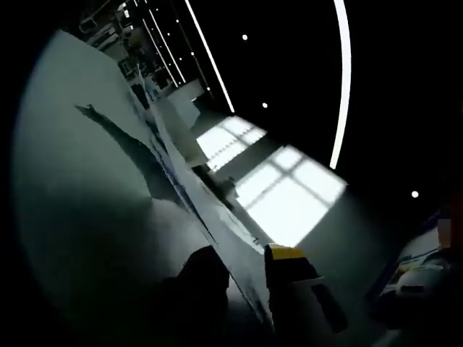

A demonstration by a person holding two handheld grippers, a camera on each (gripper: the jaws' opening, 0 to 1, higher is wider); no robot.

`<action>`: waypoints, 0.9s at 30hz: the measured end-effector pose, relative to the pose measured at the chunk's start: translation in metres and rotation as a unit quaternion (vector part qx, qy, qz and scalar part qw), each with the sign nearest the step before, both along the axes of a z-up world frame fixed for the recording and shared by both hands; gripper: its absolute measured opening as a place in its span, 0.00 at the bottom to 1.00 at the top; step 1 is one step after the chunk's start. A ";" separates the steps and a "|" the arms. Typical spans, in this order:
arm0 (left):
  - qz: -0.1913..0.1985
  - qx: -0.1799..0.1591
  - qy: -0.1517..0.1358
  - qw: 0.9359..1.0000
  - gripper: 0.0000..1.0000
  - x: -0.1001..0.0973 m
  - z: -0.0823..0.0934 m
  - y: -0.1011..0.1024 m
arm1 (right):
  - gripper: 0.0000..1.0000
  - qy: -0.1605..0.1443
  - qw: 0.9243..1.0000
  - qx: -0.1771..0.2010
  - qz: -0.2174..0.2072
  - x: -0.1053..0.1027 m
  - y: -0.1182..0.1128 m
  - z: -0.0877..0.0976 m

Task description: Organize the stack of printing papers by aligning and flattening the scattered papers on the table

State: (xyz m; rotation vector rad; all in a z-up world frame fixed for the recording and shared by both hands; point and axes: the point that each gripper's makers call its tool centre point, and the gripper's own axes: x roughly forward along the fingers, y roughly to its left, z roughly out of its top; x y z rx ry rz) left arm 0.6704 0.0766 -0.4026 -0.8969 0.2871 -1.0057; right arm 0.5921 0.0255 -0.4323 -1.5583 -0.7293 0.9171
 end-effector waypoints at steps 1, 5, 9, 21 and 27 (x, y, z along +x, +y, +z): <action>0.001 0.008 -0.003 1.000 0.16 0.000 -0.002 -0.001 | 0.00 0.004 1.000 0.002 0.000 0.000 0.000 0.000; 0.007 0.019 -0.006 1.000 0.08 0.001 -0.005 0.001 | 0.02 0.034 0.999 0.016 0.001 0.000 0.000 -0.002; 0.018 0.010 0.000 1.000 0.06 0.003 -0.004 0.006 | 0.14 0.073 0.997 0.037 -0.007 0.003 -0.003 -0.004; 0.065 -0.010 -0.016 0.998 0.06 0.011 0.004 0.026 | 0.38 0.250 0.953 0.156 -0.074 0.021 -0.044 0.000; 0.082 -0.024 -0.023 0.996 0.05 0.009 0.015 0.029 | 0.61 0.413 0.866 0.265 -0.099 0.030 -0.066 0.003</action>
